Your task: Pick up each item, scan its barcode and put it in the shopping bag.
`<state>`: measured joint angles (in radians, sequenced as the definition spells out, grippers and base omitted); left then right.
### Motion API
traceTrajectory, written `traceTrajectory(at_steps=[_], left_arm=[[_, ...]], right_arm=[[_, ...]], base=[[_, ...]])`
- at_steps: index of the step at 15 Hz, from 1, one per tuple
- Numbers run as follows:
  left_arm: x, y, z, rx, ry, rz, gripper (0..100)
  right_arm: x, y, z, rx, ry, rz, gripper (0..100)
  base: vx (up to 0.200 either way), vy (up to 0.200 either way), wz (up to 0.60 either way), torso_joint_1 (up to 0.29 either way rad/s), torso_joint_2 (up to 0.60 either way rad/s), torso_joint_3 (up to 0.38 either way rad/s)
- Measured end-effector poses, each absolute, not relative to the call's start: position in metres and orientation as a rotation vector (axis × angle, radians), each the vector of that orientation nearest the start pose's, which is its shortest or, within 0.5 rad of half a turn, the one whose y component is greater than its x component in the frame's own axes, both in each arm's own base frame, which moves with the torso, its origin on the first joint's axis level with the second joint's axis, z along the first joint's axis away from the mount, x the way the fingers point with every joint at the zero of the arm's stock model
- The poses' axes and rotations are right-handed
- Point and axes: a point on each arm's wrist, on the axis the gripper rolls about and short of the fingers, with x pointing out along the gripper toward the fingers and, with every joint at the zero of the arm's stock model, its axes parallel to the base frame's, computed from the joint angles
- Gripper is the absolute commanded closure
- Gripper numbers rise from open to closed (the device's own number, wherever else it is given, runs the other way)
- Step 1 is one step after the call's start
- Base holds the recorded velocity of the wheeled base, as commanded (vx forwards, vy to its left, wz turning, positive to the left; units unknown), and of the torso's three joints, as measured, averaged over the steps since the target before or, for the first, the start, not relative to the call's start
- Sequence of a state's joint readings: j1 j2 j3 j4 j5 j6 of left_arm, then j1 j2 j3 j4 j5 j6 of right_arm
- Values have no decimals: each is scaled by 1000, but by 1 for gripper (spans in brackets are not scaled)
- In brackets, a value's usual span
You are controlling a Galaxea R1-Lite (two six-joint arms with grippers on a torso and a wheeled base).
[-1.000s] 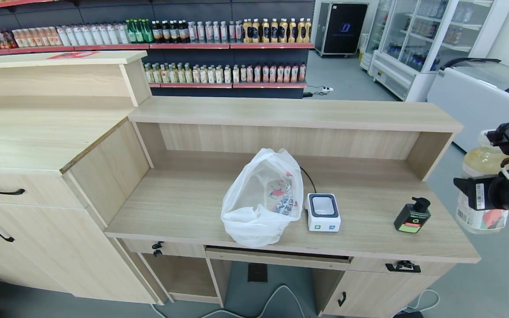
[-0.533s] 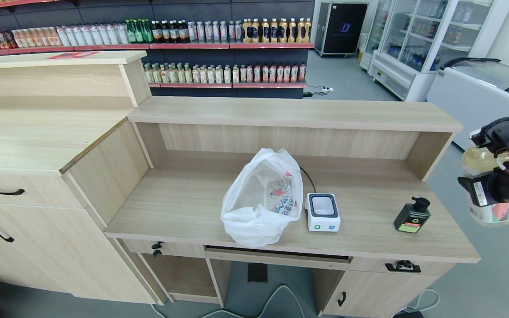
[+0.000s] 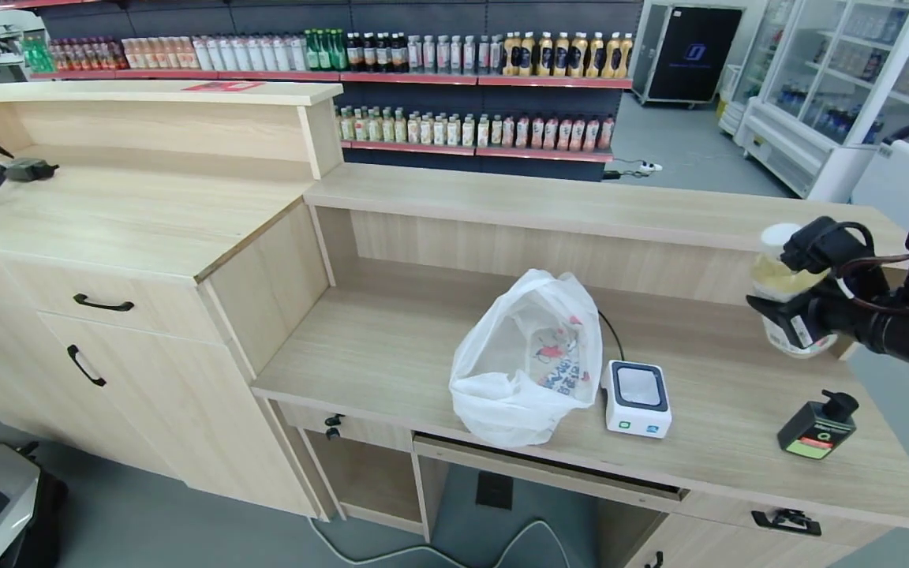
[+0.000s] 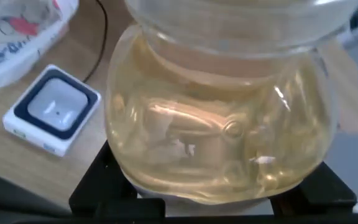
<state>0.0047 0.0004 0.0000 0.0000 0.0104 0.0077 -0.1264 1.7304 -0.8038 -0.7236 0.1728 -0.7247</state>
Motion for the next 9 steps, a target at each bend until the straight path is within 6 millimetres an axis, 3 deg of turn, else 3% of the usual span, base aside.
traceTrajectory(at_steps=[3,9], left_arm=[[-23,0,75,8,0,15,100],[-23,0,75,8,0,15,100]], right_arm=[[321,-49,164,-896,101,385,100],[334,-71,142,-911,69,550,100]], base=[[0,0,0,0,0,0],[0,0,0,0,0,0]])
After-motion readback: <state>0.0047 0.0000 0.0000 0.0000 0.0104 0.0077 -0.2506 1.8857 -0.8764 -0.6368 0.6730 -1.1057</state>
